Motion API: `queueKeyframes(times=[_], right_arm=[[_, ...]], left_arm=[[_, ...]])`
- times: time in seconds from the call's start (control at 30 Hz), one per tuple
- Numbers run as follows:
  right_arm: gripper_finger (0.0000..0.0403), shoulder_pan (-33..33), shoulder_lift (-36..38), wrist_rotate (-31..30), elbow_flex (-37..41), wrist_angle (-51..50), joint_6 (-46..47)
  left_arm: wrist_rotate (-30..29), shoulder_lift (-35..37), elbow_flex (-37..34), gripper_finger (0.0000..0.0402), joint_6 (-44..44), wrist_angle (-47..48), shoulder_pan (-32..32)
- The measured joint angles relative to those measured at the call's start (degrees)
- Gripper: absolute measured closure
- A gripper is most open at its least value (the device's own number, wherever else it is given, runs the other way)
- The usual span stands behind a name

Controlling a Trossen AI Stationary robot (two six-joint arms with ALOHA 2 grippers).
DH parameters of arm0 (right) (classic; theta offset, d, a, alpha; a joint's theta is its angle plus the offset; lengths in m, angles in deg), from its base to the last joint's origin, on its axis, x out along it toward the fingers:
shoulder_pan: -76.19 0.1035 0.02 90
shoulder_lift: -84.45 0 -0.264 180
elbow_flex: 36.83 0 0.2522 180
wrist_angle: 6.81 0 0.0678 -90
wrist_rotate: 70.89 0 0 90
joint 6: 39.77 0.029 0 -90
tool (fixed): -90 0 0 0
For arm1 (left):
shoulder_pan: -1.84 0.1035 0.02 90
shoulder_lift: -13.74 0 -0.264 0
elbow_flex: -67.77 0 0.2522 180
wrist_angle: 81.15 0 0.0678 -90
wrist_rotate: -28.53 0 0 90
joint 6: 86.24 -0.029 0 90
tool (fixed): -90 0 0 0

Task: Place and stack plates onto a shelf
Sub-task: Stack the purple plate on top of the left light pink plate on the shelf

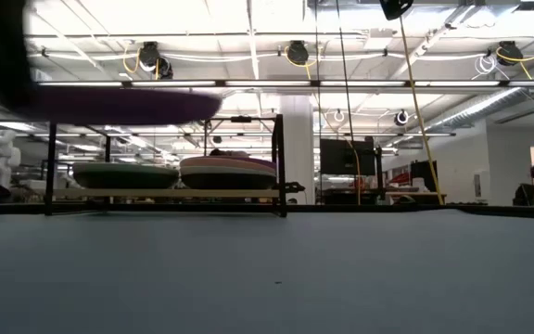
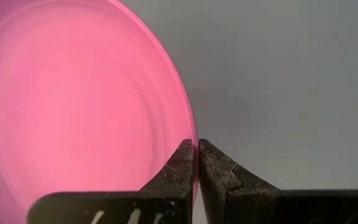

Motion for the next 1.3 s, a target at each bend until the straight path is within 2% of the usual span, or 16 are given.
queueKeyframes(times=[0.1, 0.37, 0.63, 1.13, 1.3], right_arm=[[0.0339, 0.00, 0.00, 0.02, 0.00, 0.00, 0.00], [0.0339, -0.01, 0.00, 0.02, 0.00, -0.02, -0.07], [0.0339, 0.00, 0.00, 0.02, -0.02, -1.35, -0.04], [0.0339, 0.00, 0.02, 0.02, -0.02, -2.01, 0.39], [0.0339, -0.01, 0.02, 0.02, -0.02, -2.03, 0.42]], left_arm=[[-3.26, 0.01, 1.71, 0.0392, -5.32, 1.03, 3.02], [-7.36, 0.60, 3.26, 0.0392, -17.14, 1.46, 10.88], [-10.24, 8.33, 3.26, 0.0387, -21.95, 2.62, 18.97], [-9.31, 24.62, 3.26, 0.0384, -30.36, -1.43, 31.44], [-5.24, 26.73, 3.26, 0.0384, -30.83, -3.59, 34.09]])
